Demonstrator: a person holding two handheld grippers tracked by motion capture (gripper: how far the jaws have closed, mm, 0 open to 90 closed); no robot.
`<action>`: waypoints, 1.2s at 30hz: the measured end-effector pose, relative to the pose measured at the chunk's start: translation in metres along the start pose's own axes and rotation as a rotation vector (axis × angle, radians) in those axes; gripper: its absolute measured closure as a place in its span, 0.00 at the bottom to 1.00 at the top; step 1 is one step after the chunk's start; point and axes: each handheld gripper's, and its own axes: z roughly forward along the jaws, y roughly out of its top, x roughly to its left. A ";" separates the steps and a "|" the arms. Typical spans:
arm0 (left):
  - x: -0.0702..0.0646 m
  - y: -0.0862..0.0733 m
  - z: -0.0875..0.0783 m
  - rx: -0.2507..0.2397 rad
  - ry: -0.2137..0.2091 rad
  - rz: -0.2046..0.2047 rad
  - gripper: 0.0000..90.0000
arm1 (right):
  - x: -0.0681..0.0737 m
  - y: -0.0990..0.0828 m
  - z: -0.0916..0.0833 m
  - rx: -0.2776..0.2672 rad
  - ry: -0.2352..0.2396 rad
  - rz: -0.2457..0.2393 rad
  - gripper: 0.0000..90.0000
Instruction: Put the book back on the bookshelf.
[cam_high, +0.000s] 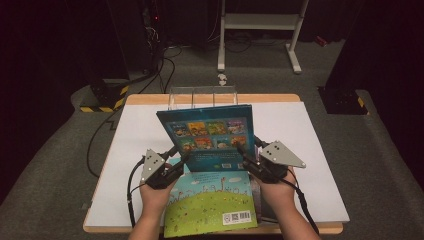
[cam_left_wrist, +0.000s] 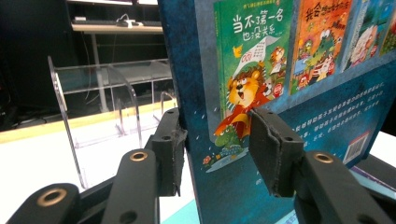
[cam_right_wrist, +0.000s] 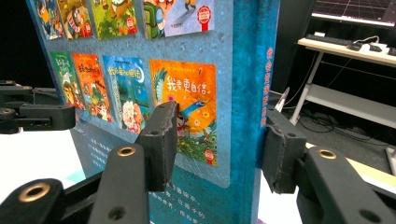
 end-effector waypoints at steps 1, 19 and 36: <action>0.000 0.000 0.000 -0.005 0.000 -0.003 0.62 | 0.000 -0.001 0.001 -0.004 -0.002 -0.003 0.57; -0.002 -0.005 -0.010 -0.028 -0.016 0.018 0.58 | -0.005 -0.014 -0.003 -0.014 0.099 -0.019 0.48; 0.016 0.004 -0.019 -0.065 0.027 -0.035 0.56 | -0.007 -0.017 0.007 0.025 0.258 -0.005 0.64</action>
